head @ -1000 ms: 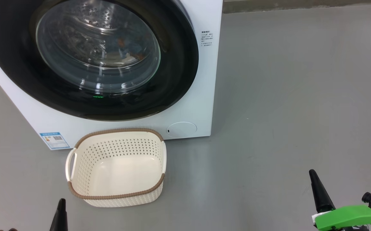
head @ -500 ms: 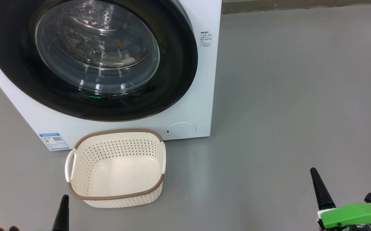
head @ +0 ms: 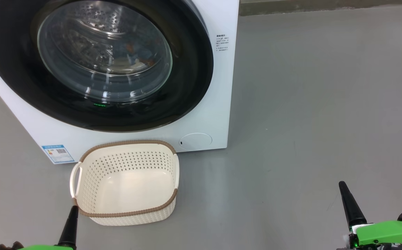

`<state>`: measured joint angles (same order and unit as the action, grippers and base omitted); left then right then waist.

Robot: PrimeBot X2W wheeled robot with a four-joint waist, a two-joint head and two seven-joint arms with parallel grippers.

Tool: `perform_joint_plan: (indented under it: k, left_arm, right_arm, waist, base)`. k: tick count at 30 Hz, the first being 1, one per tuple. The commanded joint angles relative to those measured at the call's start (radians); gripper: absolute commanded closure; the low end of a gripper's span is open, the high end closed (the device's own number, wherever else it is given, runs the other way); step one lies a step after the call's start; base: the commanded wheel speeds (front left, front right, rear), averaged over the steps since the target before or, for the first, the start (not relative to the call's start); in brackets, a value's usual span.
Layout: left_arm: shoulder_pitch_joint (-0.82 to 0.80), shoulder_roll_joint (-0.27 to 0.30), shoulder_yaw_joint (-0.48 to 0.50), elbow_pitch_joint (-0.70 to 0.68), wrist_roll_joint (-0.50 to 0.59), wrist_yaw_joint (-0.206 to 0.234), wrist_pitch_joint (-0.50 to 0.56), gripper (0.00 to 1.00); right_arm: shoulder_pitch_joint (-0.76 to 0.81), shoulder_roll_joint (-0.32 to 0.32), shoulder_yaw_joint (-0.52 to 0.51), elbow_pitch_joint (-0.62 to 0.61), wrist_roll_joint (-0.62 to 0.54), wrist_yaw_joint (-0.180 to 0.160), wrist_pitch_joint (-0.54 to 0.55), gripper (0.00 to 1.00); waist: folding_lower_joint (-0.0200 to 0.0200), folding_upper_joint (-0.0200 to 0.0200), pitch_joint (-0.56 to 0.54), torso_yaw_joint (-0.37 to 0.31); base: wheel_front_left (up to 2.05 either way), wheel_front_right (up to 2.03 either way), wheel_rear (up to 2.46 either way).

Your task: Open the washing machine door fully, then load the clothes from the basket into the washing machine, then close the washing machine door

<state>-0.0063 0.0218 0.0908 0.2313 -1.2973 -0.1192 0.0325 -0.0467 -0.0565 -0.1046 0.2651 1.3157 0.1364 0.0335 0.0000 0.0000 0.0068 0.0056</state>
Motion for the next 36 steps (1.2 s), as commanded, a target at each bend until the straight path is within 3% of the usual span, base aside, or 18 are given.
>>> perform_joint_plan:
  k: [1, 27, 36]
  left_arm:
    - [-0.05, 0.022, 0.023, -0.016, -0.03, -0.006, 0.007, 1.0]
    - [-0.102, 0.028, 0.023, 0.014, -0.312, -0.012, 0.081, 1.0]
    - [-0.102, 0.028, 0.023, 0.014, -0.312, -0.012, 0.08, 1.0]
  right_arm:
    - [-0.048, -0.002, 0.014, -0.023, 0.026, -0.005, 0.007, 1.0]
    - [-0.061, 0.006, -0.01, -0.02, 0.292, -0.006, 0.081, 1.0]
    - [-0.061, 0.006, -0.01, -0.02, 0.292, -0.006, 0.081, 1.0]
  waist:
    - [0.0, 0.0, 0.0, 0.0]
    - [0.0, 0.0, -0.004, -0.006]
    - [0.0, 0.0, -0.004, -0.006]
  base:
    - [0.0, 0.0, 0.0]
    - [0.0, 0.0, 0.0]
    - [0.0, 0.0, 0.0]
